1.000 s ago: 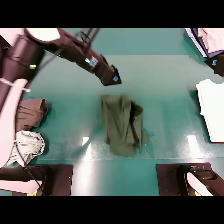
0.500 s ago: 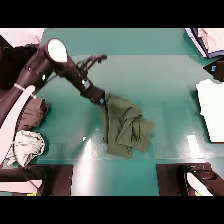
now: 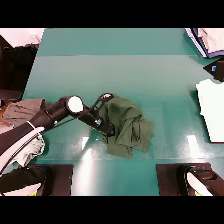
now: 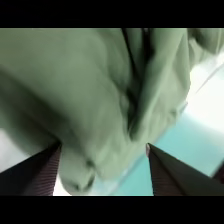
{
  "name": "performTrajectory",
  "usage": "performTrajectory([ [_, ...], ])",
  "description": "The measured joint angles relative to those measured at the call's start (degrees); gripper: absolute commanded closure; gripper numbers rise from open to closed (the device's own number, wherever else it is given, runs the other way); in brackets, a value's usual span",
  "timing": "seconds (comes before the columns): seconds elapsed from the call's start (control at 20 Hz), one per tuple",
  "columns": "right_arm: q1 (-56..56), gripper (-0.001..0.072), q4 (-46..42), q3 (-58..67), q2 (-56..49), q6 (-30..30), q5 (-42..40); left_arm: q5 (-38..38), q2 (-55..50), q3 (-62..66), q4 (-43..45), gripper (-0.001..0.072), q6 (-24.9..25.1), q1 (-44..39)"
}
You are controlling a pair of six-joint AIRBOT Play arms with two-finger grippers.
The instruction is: Fold the shirts.
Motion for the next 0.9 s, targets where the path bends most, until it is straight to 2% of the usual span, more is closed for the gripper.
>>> performTrajectory([
  [0.05, 0.0, 0.0687, 0.0, 0.0, 0.0, 0.0, 0.2, 1.9, 0.0, -0.6, -0.3, 0.0110, -0.5, -0.6],
  [0.1, 0.0, 0.0687, 0.0, 0.0, 0.0, 0.0, 0.4, 3.1, -0.1, -0.9, -0.3, 0.0331, -0.9, -1.1],
  [0.15, 0.0, 0.0687, 0.0, 0.0, 0.0, 0.0, 0.6, 4.0, -0.1, -1.2, -0.1, 0.0612, -1.3, -1.4],
  [0.2, 0.0, 0.0687, 0.0, 0.0, 0.0, 0.0, 0.8, 4.6, -0.1, -1.4, 0.0, 0.0685, -1.6, -1.6],
  [0.35, 0.0, 0.0688, 0.0, -0.1, 0.0, 0.0, 2.3, 3.7, 0.0, -1.1, 1.1, 0.0686, -2.0, -1.7],
  [0.55, 0.0, 0.0685, 3.9, -5.3, -0.6, -0.9, 4.7, -6.0, 3.3, 5.4, 9.1, 0.0685, -2.9, 1.6],
  [0.6, 0.0, 0.0610, 5.7, -8.1, -0.7, -1.7, 4.6, -8.6, 4.6, 7.7, 11.3, 0.0684, -3.1, 2.8],
  [0.65, 0.0, 0.0398, 7.7, -11.8, -0.7, -2.4, 4.0, -11.2, 6.1, 10.2, 13.5, 0.0684, -3.2, 4.2],
  [0.7, 0.0, 0.0323, 9.4, -15.9, -0.8, -3.2, 2.6, -13.2, 7.4, 12.4, 15.1, 0.0685, -3.3, 5.4],
  [0.9, 0.1, 0.0324, 16.9, -32.1, -2.6, -7.1, -5.3, -17.7, 11.5, 17.9, 18.4, 0.0685, -3.5, 8.3],
])
